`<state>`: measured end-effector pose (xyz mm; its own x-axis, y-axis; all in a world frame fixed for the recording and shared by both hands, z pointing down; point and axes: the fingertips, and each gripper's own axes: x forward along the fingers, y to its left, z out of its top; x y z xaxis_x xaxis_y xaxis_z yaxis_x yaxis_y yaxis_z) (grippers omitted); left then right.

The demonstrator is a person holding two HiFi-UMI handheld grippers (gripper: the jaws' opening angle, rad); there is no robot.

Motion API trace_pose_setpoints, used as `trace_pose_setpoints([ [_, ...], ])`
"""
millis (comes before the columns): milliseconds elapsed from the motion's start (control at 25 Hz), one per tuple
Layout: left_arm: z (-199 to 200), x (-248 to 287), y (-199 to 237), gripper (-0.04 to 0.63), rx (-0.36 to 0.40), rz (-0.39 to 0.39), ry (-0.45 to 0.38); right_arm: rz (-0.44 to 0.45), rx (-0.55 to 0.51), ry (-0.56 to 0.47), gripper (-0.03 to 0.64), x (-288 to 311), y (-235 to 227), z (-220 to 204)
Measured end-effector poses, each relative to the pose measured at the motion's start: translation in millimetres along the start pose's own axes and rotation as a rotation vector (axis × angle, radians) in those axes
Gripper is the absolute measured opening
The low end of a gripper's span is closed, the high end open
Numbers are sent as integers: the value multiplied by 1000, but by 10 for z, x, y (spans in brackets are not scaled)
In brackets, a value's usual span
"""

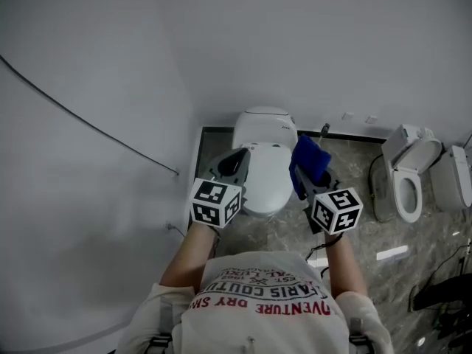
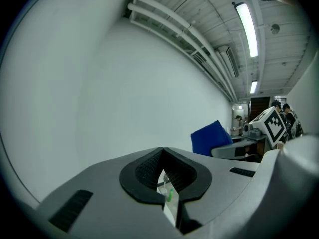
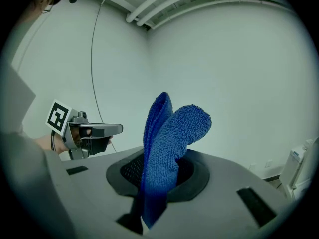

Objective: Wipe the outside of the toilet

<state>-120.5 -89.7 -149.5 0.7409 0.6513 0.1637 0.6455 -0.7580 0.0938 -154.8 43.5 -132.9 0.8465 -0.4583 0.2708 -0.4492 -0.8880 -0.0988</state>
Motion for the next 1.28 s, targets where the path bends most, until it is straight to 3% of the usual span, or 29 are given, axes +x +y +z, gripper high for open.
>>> trace_pose_setpoints([
  [320,-15,-116,50,6,5,28,-52,-25,-32,-46,72,-56,88,-149],
  [920,-28,55,-79,6,-13,20,-20,-4,-41,-9,72,-32,-13,-176],
  [1280,-37,38,-28,6,-28,43,-4,-45,-31,-38,72,-80,-155,-118],
])
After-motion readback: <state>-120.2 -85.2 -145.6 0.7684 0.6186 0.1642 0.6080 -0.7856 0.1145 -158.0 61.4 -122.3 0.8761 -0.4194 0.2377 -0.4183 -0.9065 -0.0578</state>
